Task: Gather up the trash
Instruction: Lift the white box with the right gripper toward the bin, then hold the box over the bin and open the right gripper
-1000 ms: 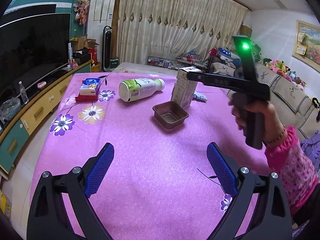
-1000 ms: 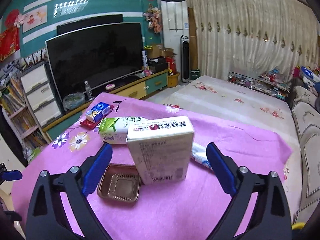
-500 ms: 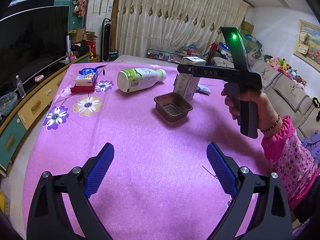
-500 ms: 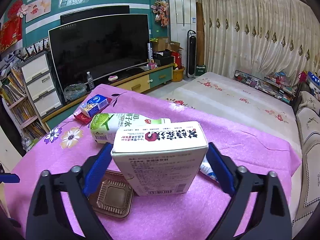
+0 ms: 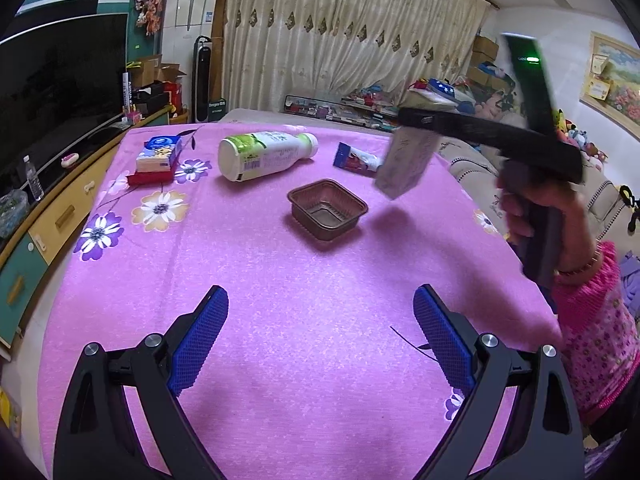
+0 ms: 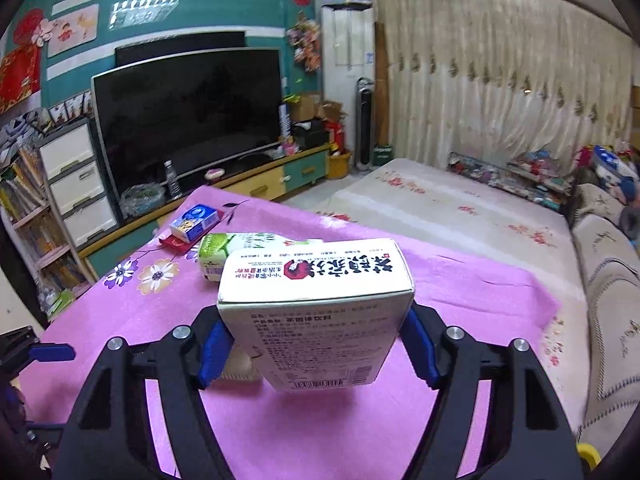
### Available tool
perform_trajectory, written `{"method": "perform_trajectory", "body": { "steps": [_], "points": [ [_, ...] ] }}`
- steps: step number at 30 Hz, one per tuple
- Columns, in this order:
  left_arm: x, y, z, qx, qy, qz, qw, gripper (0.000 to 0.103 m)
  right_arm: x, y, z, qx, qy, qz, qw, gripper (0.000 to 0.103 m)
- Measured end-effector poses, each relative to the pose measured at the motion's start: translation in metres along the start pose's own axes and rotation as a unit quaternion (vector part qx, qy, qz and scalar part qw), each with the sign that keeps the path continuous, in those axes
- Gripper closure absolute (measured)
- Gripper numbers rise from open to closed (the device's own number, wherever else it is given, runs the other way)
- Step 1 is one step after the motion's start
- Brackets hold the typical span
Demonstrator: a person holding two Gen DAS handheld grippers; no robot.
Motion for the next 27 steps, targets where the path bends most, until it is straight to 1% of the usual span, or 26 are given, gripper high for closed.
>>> {"method": "perform_trajectory", "body": {
  "steps": [2,6,8,10,14,16,21,25,27],
  "points": [
    [-0.002,-0.006,0.001,-0.002,0.003,0.005,1.0000,0.011,0.019,-0.011,0.005,-0.009,-0.007,0.013,1.000,0.034],
    [-0.004,-0.021,0.002,-0.012,0.005,0.016,0.9998,0.011,0.065,-0.051,0.030,-0.045,-0.018,0.056,0.997,0.034],
    [-0.005,-0.031,0.000,-0.021,0.005,0.019,0.9996,0.011,0.080,-0.070,0.044,-0.062,-0.017,0.078,0.995,0.034],
    [-0.006,-0.040,0.000,-0.028,0.005,0.025,0.9993,0.011,0.101,-0.098,0.065,-0.086,-0.017,0.107,0.990,0.034],
    [-0.007,-0.060,-0.002,-0.043,0.007,0.032,0.9985,0.011,0.130,-0.141,0.102,-0.123,-0.014,0.148,0.981,0.034],
    [-0.008,-0.070,-0.004,-0.051,0.006,0.034,0.9981,0.011,0.145,-0.166,0.125,-0.144,-0.007,0.175,0.974,0.034],
    [-0.014,-0.089,-0.006,-0.064,0.011,0.044,0.9969,0.011,0.164,-0.214,0.174,-0.184,0.012,0.220,0.958,0.034],
    [-0.019,-0.103,-0.005,-0.080,0.018,0.047,0.9955,0.011,0.162,-0.238,0.206,-0.200,0.034,0.243,0.949,0.034],
    [-0.021,-0.108,-0.005,-0.086,0.021,0.049,0.9949,0.011,0.160,-0.245,0.214,-0.205,0.040,0.250,0.945,0.034]
  ]
}}
Point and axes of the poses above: each gripper's, at about its wrist camera, not at the fingertips, and x roughly against the way its jaws point, y to its left, z to its underside, the point moved 10 cm from there along -x, roughly the way its jaws point
